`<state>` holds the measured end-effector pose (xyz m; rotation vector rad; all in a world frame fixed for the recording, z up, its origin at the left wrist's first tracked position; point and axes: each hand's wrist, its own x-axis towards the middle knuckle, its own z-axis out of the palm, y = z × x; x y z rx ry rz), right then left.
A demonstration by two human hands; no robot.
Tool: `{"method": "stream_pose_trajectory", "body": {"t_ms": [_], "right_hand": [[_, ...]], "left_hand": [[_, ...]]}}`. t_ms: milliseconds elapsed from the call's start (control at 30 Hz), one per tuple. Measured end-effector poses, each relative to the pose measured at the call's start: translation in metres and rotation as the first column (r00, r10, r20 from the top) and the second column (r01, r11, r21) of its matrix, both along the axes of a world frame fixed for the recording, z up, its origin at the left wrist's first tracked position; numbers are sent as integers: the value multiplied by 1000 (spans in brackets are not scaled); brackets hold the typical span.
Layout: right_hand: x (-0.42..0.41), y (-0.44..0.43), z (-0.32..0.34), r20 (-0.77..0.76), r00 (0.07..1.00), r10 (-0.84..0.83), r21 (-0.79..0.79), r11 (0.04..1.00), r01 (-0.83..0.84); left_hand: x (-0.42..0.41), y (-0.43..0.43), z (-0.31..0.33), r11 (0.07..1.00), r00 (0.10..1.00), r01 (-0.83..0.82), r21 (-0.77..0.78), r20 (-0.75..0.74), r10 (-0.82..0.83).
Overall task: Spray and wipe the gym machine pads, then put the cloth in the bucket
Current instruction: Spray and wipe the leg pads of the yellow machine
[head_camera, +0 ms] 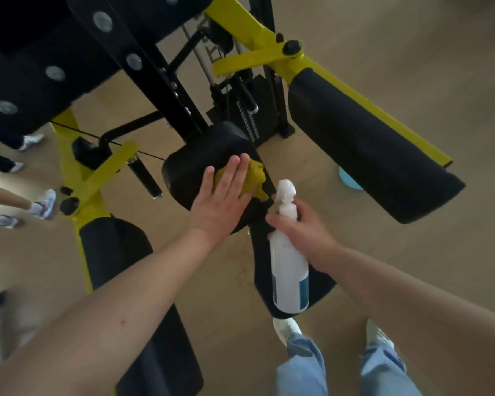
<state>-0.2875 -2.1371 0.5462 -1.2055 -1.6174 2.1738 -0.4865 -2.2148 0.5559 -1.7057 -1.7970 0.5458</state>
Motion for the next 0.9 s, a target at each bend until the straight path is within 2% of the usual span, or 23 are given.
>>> {"method": "stream_pose_trajectory", "body": {"t_ms": [100,167,367,467,533,633,667,733,800,833,900], "right_hand": [[7,-1,-9,9,1000,12,-20,1000,-12],[12,-2,-18,47,998,27,-23,999,-26],[26,-8,-39,138,990,-11,14,1000,9],[31,-7,-35,143,990,-18,20,1000,15],[29,-6,-29,143,990,-11,27,1000,7],[22,-6,-18,112,994,3,30,1000,-6],[18,-7,-13,101,995,18,36,999,-22],[10,-10,-2,54,998,33,30,999,-34],[2,-12,7,18,999,31,13,999,-31],[-3,-12,9,16,999,33,9,999,-34],[-11,-14,15,13,998,54,12,998,-54]], "left_hand": [[-2,-7,-33,991,989,91,-95,-104,-100],[-1,-9,-51,980,982,127,-155,-123,-147],[3,0,-115,901,929,321,-292,-88,-360],[9,-6,-105,883,938,303,-359,-53,-343],[9,-20,-85,901,961,265,-343,18,-275],[3,-37,-43,901,992,68,-428,-72,-108],[-1,-38,-27,917,994,28,-398,-88,-68],[-11,-37,3,986,997,30,-164,-69,-42],[-25,-39,30,999,996,23,32,-92,-20],[-30,-39,43,997,996,34,63,-85,-28],[-36,-36,65,998,999,-8,69,32,6]]}}
